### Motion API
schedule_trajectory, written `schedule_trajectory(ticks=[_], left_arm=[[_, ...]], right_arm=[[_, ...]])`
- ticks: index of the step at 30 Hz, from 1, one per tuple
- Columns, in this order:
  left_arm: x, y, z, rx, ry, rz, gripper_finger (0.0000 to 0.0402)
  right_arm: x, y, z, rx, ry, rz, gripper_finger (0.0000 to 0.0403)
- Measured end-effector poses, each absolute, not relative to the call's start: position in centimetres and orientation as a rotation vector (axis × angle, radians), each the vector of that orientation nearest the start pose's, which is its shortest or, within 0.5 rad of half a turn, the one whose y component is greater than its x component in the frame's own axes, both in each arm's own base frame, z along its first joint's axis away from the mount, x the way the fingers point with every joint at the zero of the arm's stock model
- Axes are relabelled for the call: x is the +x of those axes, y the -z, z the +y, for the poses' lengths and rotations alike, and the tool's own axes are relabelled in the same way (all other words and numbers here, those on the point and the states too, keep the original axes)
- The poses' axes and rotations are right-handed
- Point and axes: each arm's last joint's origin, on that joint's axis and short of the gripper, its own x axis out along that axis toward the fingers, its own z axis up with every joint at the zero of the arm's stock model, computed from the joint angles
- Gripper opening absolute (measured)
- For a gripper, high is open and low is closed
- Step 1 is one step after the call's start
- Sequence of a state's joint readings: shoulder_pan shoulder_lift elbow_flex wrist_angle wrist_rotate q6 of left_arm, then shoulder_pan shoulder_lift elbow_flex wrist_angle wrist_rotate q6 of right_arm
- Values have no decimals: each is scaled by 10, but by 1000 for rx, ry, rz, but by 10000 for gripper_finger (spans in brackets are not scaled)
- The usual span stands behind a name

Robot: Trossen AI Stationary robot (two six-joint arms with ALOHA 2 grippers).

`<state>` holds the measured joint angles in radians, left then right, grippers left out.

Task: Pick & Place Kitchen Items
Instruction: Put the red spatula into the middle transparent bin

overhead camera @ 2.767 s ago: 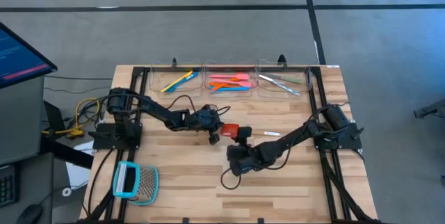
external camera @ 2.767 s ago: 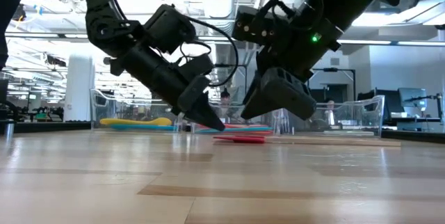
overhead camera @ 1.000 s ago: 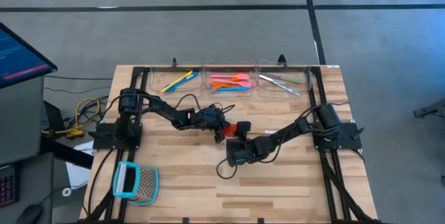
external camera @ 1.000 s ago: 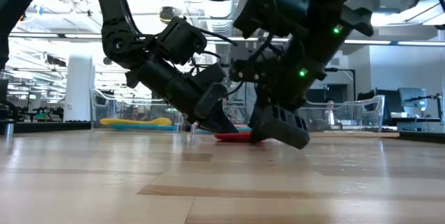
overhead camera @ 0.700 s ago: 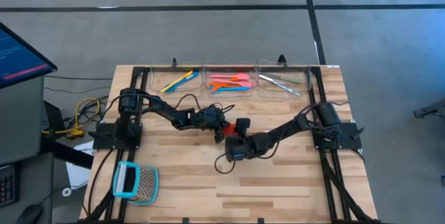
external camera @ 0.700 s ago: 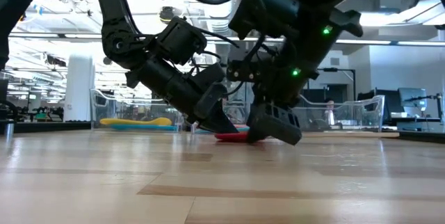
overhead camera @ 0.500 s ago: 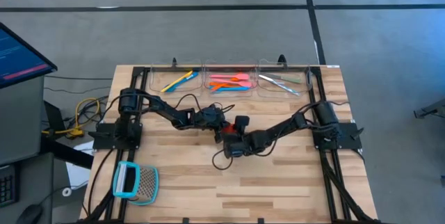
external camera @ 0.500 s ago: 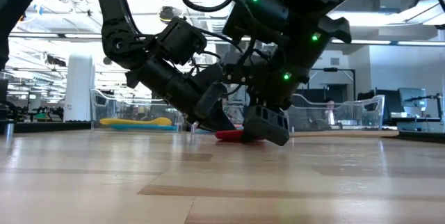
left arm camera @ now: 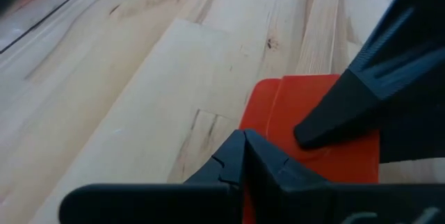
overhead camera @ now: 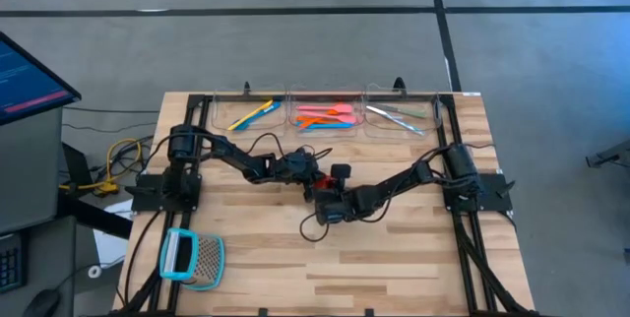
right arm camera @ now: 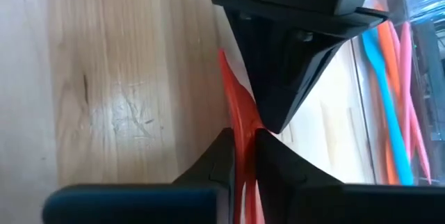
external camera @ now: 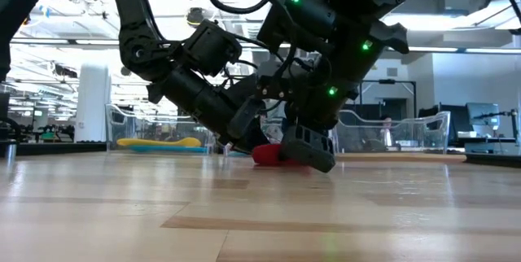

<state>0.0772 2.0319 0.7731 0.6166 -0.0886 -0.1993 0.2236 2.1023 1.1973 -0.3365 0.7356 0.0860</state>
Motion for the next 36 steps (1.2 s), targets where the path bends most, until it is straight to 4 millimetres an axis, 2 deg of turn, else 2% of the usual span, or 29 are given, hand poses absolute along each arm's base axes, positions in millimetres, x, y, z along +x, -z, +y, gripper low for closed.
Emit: schedule_trajectory(ticks=[5,8,11,14,18,21,24,30,36], left_arm=[[346,-68,29,-159,-255,608,2],[347,-77,29,-135,-249,591,2],[343,-92,28,-94,-242,584,2],[339,-121,29,-35,-269,499,2],[318,-146,32,4,-360,497,2],[298,-164,31,8,-395,447,2],[274,-170,24,2,-391,426,2],[234,-171,11,13,-375,390,2],[216,-170,-2,21,-358,353,2]], right_arm=[[374,-91,73,-534,472,1093,25],[376,-97,78,-557,458,1125,25],[377,-104,82,-577,437,1168,25],[378,-112,85,-574,425,1215,24],[368,-128,90,-539,402,1269,20],[361,-152,94,-488,378,1248,20],[354,-182,97,-459,369,1170,20],[344,-242,95,-406,371,943,20],[342,-293,74,-391,369,714,20]])
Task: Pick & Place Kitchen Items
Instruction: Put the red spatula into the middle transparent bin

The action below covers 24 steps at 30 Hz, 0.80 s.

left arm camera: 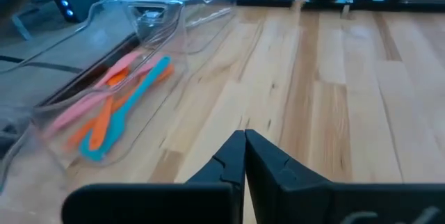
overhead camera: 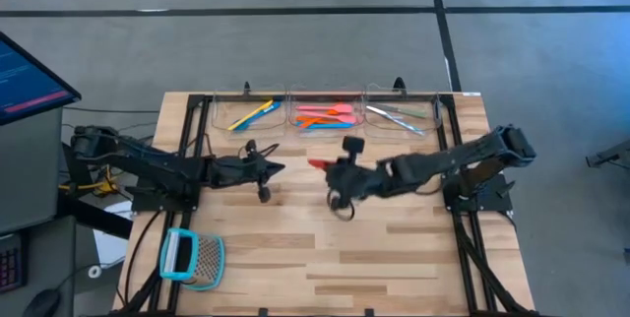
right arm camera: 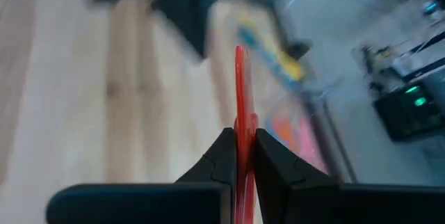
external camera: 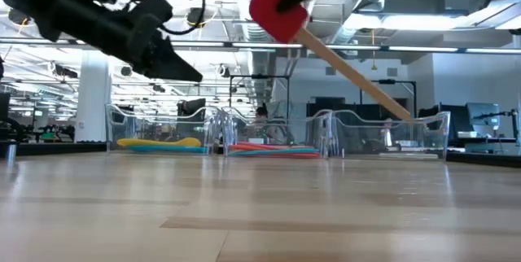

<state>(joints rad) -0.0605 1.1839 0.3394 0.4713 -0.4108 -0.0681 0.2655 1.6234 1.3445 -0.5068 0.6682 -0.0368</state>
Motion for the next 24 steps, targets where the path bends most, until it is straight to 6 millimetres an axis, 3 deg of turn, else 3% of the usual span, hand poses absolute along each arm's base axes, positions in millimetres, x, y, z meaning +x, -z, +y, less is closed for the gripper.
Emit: schedule_trajectory(ticks=[5,10,20,24], left_arm=[[214,-175,-1,26,-374,323,2],[212,-175,-1,26,-366,327,2],[212,-174,-1,27,-366,332,2],[212,-174,-1,28,-366,333,2]], right_arm=[[348,-325,40,-362,431,546,20],[357,-341,5,-391,409,444,20],[380,-384,-81,-382,427,391,20],[399,-387,-117,-370,399,451,20]])
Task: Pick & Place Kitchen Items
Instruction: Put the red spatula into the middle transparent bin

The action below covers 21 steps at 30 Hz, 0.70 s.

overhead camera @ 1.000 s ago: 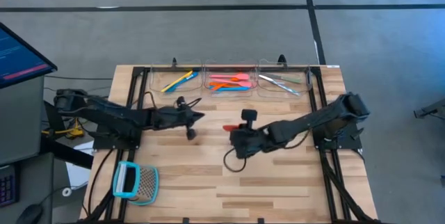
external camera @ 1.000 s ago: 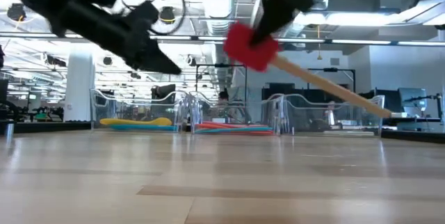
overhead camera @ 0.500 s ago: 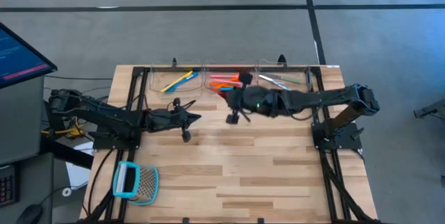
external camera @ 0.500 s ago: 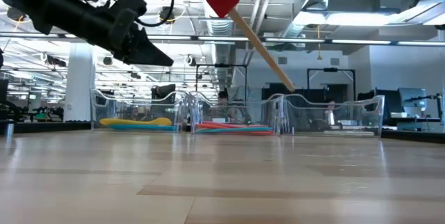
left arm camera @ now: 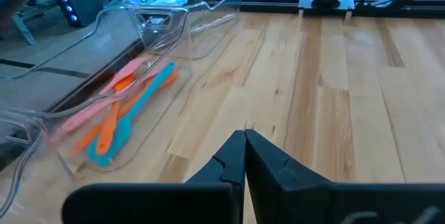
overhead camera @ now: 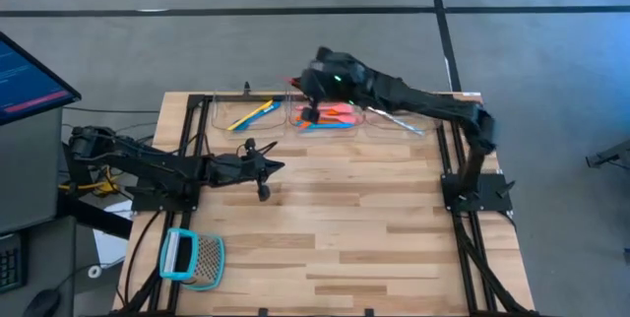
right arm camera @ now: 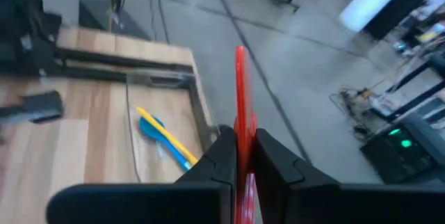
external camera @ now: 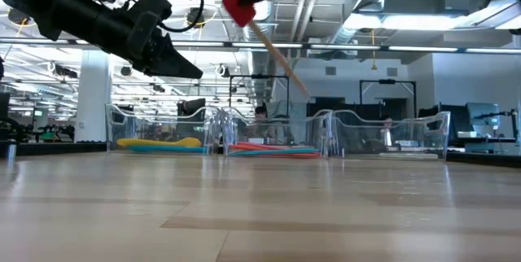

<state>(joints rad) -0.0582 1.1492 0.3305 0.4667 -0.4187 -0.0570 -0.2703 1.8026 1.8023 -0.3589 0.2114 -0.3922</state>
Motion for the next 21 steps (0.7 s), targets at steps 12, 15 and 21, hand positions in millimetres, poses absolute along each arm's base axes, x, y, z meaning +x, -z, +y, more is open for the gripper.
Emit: schedule_trajectory(ticks=[12,15,21], left_arm=[[211,-172,-1,32,-364,358,2],[211,-172,-1,32,-364,358,2],[211,-171,-1,35,-364,364,2]], right_arm=[[445,-334,-222,-225,326,602,20],[444,-318,-245,-148,330,606,20],[439,-278,-272,-16,356,724,20]])
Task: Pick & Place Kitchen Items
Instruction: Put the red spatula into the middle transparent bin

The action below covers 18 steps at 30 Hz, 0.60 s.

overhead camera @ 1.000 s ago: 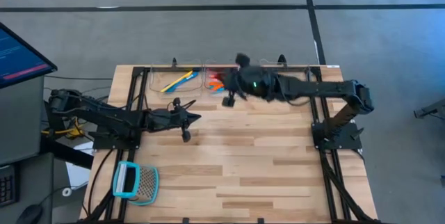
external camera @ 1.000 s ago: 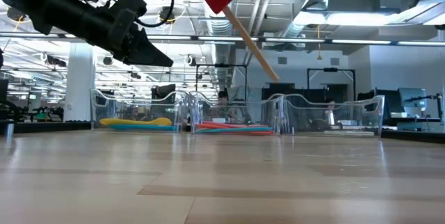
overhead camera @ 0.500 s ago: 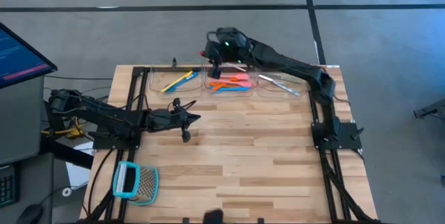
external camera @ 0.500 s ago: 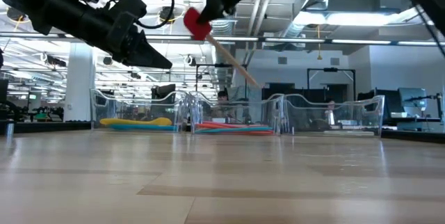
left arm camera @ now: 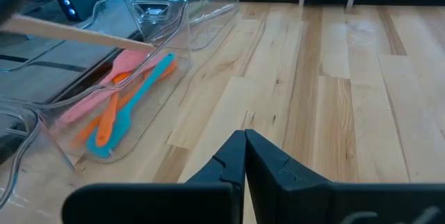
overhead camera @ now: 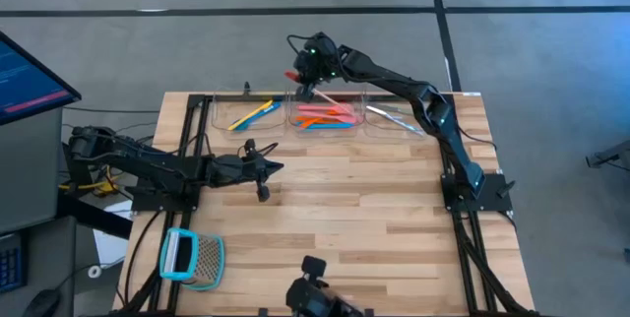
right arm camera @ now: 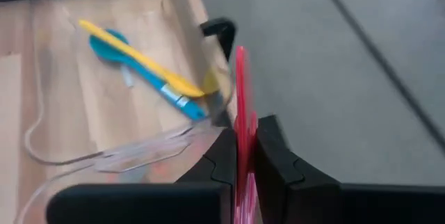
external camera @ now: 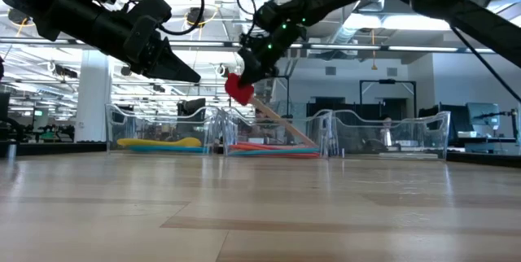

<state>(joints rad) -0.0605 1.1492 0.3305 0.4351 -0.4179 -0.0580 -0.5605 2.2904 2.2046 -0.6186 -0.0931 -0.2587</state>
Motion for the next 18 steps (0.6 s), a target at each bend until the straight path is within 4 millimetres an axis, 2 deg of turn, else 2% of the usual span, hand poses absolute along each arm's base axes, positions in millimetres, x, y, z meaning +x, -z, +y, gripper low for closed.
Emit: schedule_trajectory(ticks=[4,15,18], left_arm=[[211,-171,-1,35,-364,365,2],[211,-171,-1,36,-364,365,2],[211,-171,-1,36,-364,365,2]], right_arm=[[437,-264,-278,51,330,760,20],[431,-262,-283,105,332,783,20],[429,-257,-284,113,329,799,20]])
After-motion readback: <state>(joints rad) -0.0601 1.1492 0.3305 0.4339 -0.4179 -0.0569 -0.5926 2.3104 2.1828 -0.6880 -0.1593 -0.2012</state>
